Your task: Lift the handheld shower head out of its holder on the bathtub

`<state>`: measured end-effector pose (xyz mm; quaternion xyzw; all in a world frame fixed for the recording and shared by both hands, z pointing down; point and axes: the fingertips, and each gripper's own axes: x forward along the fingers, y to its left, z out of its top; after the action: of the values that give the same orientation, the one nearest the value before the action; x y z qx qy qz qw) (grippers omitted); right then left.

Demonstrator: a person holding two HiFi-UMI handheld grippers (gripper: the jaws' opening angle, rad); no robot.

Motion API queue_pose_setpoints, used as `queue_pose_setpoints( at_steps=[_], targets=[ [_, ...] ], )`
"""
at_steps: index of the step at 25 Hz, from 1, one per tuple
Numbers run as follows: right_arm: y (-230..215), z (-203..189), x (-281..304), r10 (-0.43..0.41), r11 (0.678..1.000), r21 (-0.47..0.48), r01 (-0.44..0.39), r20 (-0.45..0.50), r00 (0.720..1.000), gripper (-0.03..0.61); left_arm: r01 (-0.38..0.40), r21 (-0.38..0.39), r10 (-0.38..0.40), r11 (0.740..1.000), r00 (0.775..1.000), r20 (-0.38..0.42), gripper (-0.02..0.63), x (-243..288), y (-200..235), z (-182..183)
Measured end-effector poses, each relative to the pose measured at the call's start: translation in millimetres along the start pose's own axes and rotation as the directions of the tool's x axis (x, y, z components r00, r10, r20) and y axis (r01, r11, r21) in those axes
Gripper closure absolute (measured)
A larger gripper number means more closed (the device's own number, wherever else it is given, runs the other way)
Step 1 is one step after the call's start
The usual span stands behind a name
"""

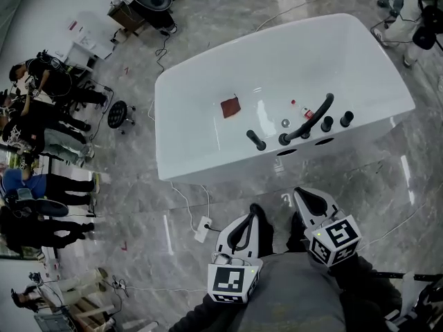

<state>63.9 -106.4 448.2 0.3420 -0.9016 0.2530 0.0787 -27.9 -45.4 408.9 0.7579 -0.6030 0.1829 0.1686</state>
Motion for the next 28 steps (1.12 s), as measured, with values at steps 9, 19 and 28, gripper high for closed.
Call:
queue_pose_setpoints(
  at_steps=[9, 19, 28],
  targets=[
    [-13, 17, 48, -0.038, 0.999, -0.025, 0.038, 0.001, 0.999, 0.575, 0.039, -0.021, -0.038, 0.999, 0.998, 0.043, 0.611, 44, 43, 13],
    [-24, 39, 127, -0.080, 0.996, -0.042, 0.080, -0.001, 0.997, 0.575, 0.069, -0.031, -0.068, 0.997, 0.996, 0.053, 0.611, 100, 116, 30],
    [-11, 46, 185, -0.116, 0.991, -0.067, 0.114, -0.032, 0.993, 0.575, 0.092, -0.077, -0.089, 0.993, 0.995, 0.046, 0.611, 116, 177, 26]
  ],
)
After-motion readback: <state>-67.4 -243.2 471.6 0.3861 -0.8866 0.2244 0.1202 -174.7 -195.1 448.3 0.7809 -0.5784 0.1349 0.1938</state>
